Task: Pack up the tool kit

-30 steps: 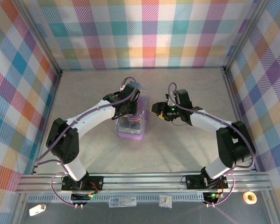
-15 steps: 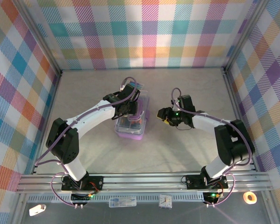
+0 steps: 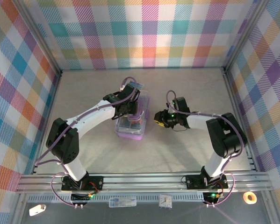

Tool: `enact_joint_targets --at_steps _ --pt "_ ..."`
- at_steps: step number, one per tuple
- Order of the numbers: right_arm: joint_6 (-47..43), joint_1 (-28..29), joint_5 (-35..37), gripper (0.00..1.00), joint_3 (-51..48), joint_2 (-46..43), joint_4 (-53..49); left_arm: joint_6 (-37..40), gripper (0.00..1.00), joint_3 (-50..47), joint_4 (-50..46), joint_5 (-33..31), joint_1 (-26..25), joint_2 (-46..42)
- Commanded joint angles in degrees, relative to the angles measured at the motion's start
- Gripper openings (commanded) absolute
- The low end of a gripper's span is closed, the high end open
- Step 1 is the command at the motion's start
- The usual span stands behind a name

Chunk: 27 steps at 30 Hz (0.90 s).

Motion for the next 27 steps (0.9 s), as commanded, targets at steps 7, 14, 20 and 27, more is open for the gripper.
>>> enact_joint_targets --at_steps 7,14,20,27 --pt "0.6 0.9 -1.1 0.37 3.8 3.4 1.3 -2.8 0.54 -5.3 -7.5 10.1 -0.8 6.9" --pt "0.5 1.0 -1.4 0.38 5.6 4.7 0.4 -2.6 0.54 -4.8 -7.5 10.5 -0.8 7.1" --pt "1.5 1.3 -2.0 0.38 6.1 6.7 2.4 -2.9 0.54 -5.1 -6.4 12.1 -0.9 7.6" --pt "2.6 2.5 -2.6 0.38 7.6 7.9 3.4 -5.2 0.54 -5.8 -4.1 12.5 -3.3 9.3"
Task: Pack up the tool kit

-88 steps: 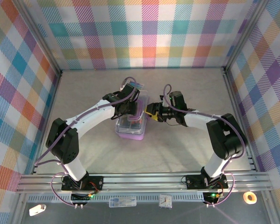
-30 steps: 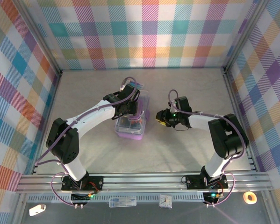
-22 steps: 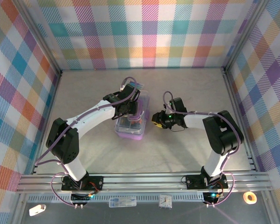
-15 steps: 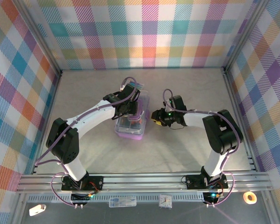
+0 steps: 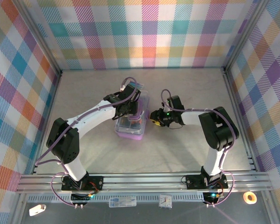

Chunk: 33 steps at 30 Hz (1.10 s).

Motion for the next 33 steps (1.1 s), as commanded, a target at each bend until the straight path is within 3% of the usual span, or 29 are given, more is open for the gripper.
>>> enact_joint_targets --at_steps 1,16,22,28,33 --pt "0.9 1.1 -1.8 0.38 2.4 1.1 2.7 -3.9 0.54 -5.5 -4.3 13.7 -3.0 9.2" --pt "2.0 2.8 -1.5 0.38 4.3 3.4 3.6 -4.6 0.53 -6.0 -2.2 17.0 -4.2 9.9" --pt "-2.2 2.6 2.6 0.38 4.3 -0.7 -3.5 -4.4 0.54 -5.5 -3.6 15.6 -4.1 7.5" --pt "-10.5 0.8 8.7 0.46 6.2 -7.7 -14.7 -1.4 0.66 0.1 -7.0 14.5 -4.2 2.3" --pt "-16.6 -4.8 10.6 0.48 8.5 -12.7 -22.6 0.0 0.77 6.3 -8.8 16.4 -4.2 -0.9"
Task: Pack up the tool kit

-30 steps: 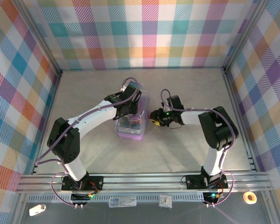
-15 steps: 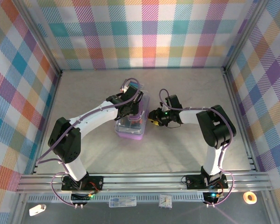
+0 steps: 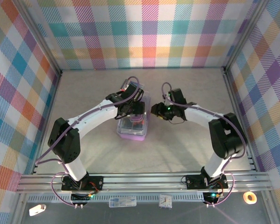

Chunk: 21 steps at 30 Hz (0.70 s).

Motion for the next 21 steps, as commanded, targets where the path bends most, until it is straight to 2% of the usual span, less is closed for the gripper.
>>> enact_joint_targets --at_steps 1,4,7,10,11,14,16,17,19,21 --pt "-6.6 -4.3 3.1 0.49 2.2 -4.3 -8.1 0.6 0.78 3.1 -6.9 9.1 -2.3 -0.6" --pt "-8.6 -6.0 3.4 0.51 2.6 -7.9 -10.7 1.8 0.84 4.8 -7.8 7.1 -2.2 -2.8" --pt "-10.3 -6.6 4.8 0.53 3.1 -11.5 -13.5 2.8 0.89 3.4 -5.8 7.3 -2.0 -6.0" --pt "-11.7 -6.7 5.3 0.57 3.4 -15.5 -15.5 3.2 0.95 1.7 -5.4 4.3 -1.8 -9.6" --pt "-12.1 -6.6 5.3 0.60 3.7 -17.1 -16.2 3.3 1.00 0.7 -4.9 2.6 -1.7 -11.3" --pt "-12.5 -6.6 3.9 0.71 6.3 -22.7 -20.9 2.9 1.00 -1.9 -3.7 -3.6 -2.3 -18.4" --pt "-12.7 -6.3 1.1 0.93 7.9 -27.3 -21.8 3.3 1.00 -3.7 -2.9 -8.7 -3.3 -23.7" --pt "-13.5 -5.7 1.9 0.99 8.8 -29.7 -22.3 3.7 1.00 -4.0 -3.1 -10.9 -3.6 -26.0" --pt "-14.3 -3.9 5.5 0.99 10.5 -33.5 -23.7 4.1 1.00 -4.2 -3.7 -15.9 -3.7 -29.5" --pt "-9.5 -3.4 12.7 0.99 8.6 -37.5 -21.9 6.1 1.00 -5.5 -2.7 -19.8 -3.7 -32.8"
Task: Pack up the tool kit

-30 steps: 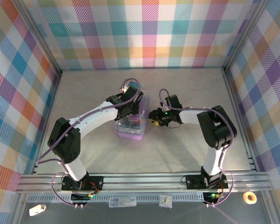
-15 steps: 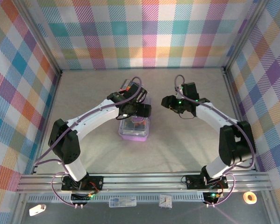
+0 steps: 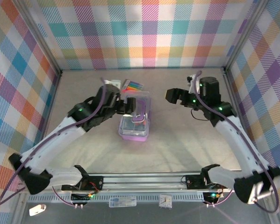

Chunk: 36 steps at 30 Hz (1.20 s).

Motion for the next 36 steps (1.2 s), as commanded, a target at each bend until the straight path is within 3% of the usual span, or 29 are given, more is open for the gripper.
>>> enact_joint_targets --at_steps 1,6,9,11,14,18,22,25,28,36 --pt "2.3 1.1 8.8 0.99 -1.9 -5.9 0.1 3.6 1.00 -3.3 2.2 -11.1 -0.4 -4.9" --pt "-1.7 1.1 19.8 0.99 -8.4 -11.7 4.4 8.9 1.00 -17.0 16.8 -14.6 -0.2 -14.3" --pt "-6.6 1.1 21.2 0.99 -10.9 -12.7 6.3 19.3 1.00 -28.4 34.3 -14.7 0.0 -17.6" --pt "-11.3 1.1 21.2 0.99 -11.6 -12.4 6.6 22.9 1.00 -32.4 39.2 -15.3 0.9 -17.1" --pt "-30.3 1.1 11.7 0.99 -13.2 -12.7 10.1 23.1 1.00 -34.8 38.6 -12.7 6.1 -13.6" --pt "-34.1 1.1 12.7 0.99 -21.7 -16.5 22.8 18.6 1.00 -45.1 49.9 -5.4 15.1 -14.3" --pt "-41.0 1.1 15.6 0.99 -25.2 -16.7 24.7 21.0 1.00 -51.7 57.1 -4.6 21.5 -15.3" --pt "-43.2 1.1 17.6 0.99 -25.8 -15.1 22.8 21.1 1.00 -54.6 60.6 -3.9 25.7 -13.2" --pt "-43.7 1.0 19.2 0.99 -27.9 -14.3 23.5 21.0 1.00 -59.8 71.0 -3.9 28.3 -10.4" --pt "-45.3 0.9 21.9 0.99 -32.8 -13.1 27.7 22.4 1.00 -62.5 88.9 1.7 33.7 6.1"
